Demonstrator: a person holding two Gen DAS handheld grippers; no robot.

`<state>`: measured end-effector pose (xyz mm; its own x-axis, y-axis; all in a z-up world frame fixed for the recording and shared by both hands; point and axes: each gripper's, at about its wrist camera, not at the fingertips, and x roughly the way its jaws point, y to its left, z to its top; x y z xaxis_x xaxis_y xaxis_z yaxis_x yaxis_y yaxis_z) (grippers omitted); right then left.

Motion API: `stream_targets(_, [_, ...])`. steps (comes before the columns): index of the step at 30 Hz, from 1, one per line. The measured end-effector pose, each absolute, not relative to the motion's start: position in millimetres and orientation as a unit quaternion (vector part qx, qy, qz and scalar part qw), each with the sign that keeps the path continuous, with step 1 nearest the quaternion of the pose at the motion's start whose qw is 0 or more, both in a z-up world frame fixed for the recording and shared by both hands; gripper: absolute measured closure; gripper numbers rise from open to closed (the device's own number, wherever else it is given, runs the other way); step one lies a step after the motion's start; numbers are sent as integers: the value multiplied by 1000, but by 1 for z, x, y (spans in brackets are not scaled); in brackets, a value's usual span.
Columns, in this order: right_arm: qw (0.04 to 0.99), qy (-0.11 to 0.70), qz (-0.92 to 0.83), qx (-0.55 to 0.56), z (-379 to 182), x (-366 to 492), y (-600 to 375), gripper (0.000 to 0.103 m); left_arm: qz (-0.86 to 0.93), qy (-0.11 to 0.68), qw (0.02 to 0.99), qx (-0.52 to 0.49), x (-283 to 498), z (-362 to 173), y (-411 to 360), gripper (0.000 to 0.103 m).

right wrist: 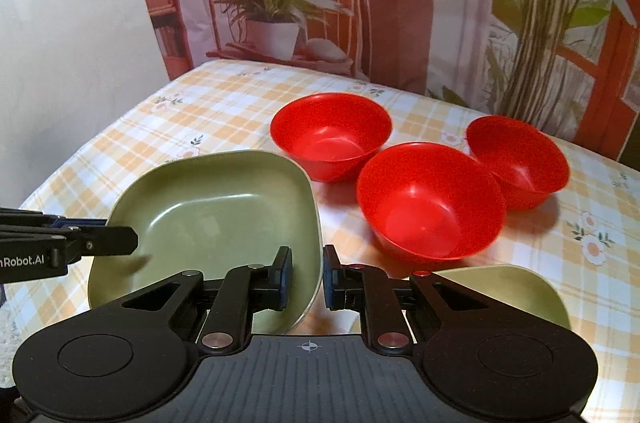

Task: Organize plates and bowls
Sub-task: 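Lift the second green plate with both grippers and carry it over the stack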

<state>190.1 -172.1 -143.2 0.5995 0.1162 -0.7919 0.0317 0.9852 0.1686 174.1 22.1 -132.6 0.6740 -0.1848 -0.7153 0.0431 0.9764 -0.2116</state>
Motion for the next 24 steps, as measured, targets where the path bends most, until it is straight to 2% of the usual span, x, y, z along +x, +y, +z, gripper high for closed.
stream_targets(24, [909, 406, -28, 88, -111, 128, -251, 88, -149, 392, 907, -41, 168, -110, -51, 84])
